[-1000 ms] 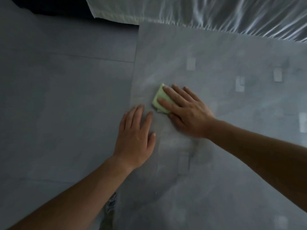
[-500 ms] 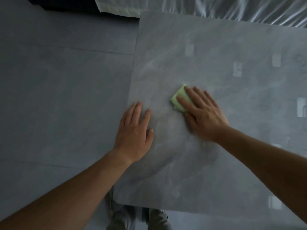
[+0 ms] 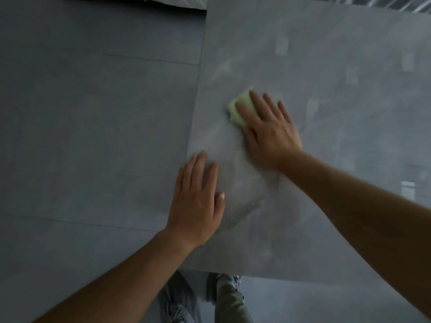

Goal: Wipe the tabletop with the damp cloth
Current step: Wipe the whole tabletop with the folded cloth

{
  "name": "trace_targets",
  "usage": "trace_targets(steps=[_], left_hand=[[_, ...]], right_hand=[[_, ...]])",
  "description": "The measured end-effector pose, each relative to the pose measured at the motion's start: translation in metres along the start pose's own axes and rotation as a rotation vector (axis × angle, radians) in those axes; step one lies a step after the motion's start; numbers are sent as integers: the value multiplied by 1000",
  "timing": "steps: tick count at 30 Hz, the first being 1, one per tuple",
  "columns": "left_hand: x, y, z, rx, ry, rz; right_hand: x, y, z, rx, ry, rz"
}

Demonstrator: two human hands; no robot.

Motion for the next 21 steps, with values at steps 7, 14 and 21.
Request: trace_targets(steps=[7, 14, 21], left_hand=[[-4, 1, 22, -46, -28, 61], [1, 2, 30, -62, 12, 106], [-4, 6, 63, -71, 7, 152]], right_hand=[[57, 19, 31, 50, -312, 59], [45, 7, -13, 51, -163, 44], [70, 25, 64, 153, -492, 127]])
Point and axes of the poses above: each hand's wrist, its own z-axis away from the middle knuckle, its own y-axis out of the palm, x = y × z, the point moved 7 cm from there along -z, towards the middle knuckle, and after that the axes turned 10 degrees about y, right-handed, at the moved point
